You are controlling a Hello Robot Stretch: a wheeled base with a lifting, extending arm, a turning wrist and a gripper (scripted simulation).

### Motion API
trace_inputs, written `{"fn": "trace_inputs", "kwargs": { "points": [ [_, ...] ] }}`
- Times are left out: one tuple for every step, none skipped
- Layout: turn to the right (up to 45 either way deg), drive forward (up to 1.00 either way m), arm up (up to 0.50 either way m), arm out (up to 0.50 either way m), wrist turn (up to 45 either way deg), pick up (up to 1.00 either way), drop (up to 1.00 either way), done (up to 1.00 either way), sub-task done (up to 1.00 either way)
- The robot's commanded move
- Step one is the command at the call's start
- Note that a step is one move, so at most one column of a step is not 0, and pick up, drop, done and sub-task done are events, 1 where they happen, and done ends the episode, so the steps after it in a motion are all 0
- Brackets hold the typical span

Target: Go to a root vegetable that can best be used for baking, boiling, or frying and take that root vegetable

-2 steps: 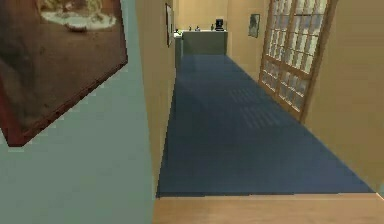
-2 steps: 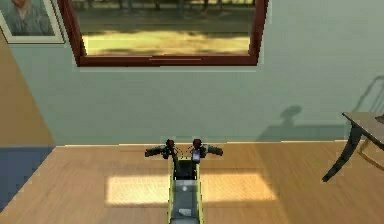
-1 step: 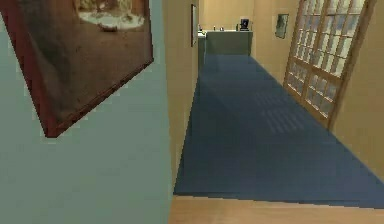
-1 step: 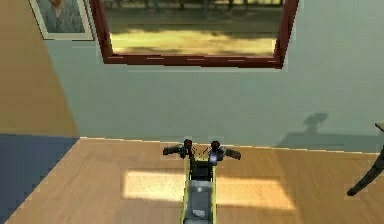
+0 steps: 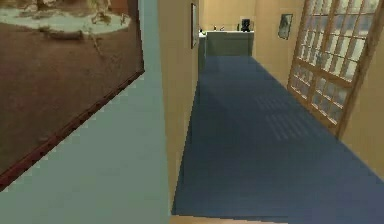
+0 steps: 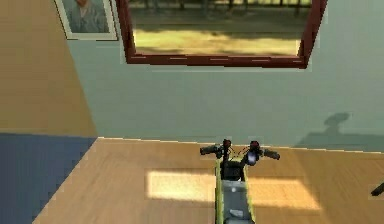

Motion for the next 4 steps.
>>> {"fn": "trace_inputs", "kwargs": {
  "points": [
    [6.0, 0.0, 0.0, 0.0, 0.0, 0.0, 0.0, 0.0, 0.0],
    [0.0, 1.0, 0.0, 0.0, 0.0, 0.0, 0.0, 0.0, 0.0],
    [0.0, 1.0, 0.0, 0.0, 0.0, 0.0, 0.0, 0.0, 0.0],
    [0.0, 1.0, 0.0, 0.0, 0.0, 0.0, 0.0, 0.0, 0.0]
  ]
}}
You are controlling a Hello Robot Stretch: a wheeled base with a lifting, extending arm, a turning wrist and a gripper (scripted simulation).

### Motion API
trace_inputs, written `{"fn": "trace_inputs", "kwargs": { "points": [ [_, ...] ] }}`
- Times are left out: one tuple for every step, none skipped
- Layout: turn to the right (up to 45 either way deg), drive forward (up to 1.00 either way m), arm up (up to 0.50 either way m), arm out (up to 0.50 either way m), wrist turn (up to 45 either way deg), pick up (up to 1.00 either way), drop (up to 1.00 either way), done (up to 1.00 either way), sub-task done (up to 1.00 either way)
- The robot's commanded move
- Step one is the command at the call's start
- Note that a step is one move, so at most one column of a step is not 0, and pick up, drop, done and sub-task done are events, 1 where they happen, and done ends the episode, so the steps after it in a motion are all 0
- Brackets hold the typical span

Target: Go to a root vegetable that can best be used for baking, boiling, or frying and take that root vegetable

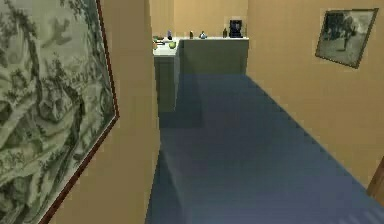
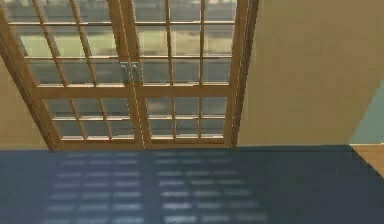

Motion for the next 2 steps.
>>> {"fn": "trace_inputs", "kwargs": {
  "points": [
    [0.0, 1.0, 0.0, 0.0, 0.0, 0.0, 0.0, 0.0, 0.0],
    [0.0, 1.0, 0.0, 0.0, 0.0, 0.0, 0.0, 0.0, 0.0]
  ]
}}
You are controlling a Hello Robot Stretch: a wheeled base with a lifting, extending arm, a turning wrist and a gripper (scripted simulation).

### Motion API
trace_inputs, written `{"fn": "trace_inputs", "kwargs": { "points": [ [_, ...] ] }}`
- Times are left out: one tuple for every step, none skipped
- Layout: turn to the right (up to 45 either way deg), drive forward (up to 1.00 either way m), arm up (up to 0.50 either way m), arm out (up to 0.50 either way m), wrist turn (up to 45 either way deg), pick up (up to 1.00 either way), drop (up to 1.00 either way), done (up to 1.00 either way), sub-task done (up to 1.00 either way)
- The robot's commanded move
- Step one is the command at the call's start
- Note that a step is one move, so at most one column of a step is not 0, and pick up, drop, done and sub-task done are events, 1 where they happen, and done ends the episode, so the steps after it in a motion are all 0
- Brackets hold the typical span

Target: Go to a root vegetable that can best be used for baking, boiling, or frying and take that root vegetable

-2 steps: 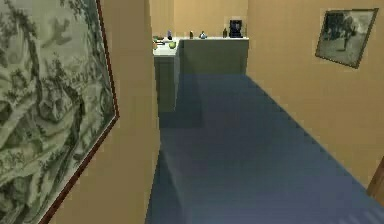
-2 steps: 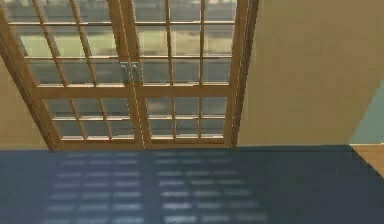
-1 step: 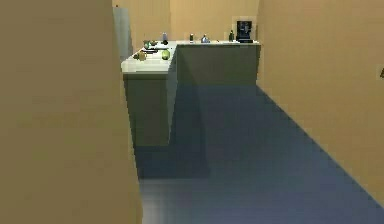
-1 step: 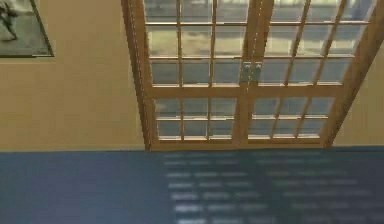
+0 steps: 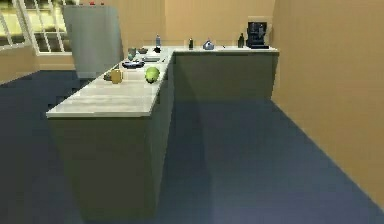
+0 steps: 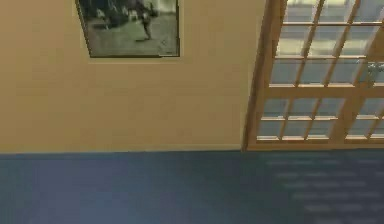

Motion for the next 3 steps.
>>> {"fn": "trace_inputs", "kwargs": {
  "points": [
    [0.0, 1.0, 0.0, 0.0, 0.0, 0.0, 0.0, 0.0, 0.0],
    [0.0, 0.05, 0.0, 0.0, 0.0, 0.0, 0.0, 0.0, 0.0],
    [0.0, 1.0, 0.0, 0.0, 0.0, 0.0, 0.0, 0.0, 0.0]
  ]
}}
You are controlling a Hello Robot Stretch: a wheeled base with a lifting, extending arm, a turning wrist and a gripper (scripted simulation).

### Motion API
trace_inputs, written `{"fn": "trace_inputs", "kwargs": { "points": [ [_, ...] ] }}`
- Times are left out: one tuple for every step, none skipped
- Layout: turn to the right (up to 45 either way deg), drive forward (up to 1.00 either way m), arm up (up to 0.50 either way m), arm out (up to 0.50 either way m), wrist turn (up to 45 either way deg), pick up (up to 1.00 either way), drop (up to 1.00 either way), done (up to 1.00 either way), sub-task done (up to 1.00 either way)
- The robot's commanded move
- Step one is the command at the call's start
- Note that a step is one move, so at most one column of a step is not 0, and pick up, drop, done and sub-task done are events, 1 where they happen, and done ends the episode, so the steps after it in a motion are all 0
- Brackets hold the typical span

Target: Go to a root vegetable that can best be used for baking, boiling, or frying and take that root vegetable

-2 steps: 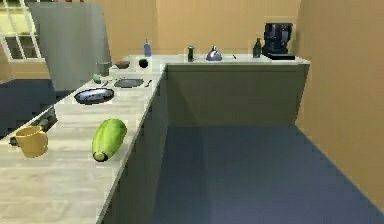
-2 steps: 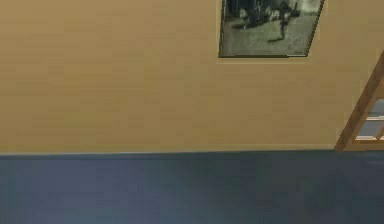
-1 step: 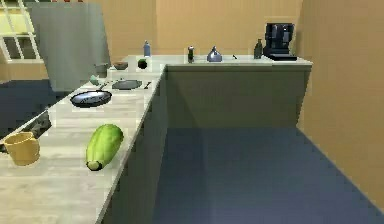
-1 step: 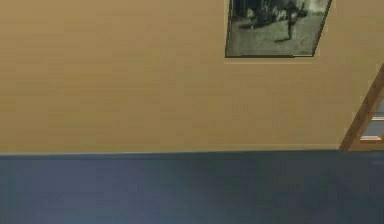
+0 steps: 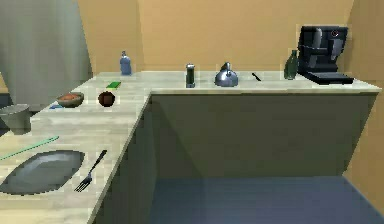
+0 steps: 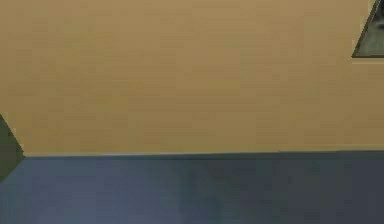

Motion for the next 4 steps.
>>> {"fn": "trace_inputs", "kwargs": {
  "points": [
    [-3.0, 0.0, 0.0, 0.0, 0.0, 0.0, 0.0, 0.0, 0.0],
    [0.0, 0.55, 0.0, 0.0, 0.0, 0.0, 0.0, 0.0, 0.0],
    [-45.0, 0.0, 0.0, 0.0, 0.0, 0.0, 0.0, 0.0, 0.0],
    [-45.0, 0.0, 0.0, 0.0, 0.0, 0.0, 0.0, 0.0, 0.0]
  ]
}}
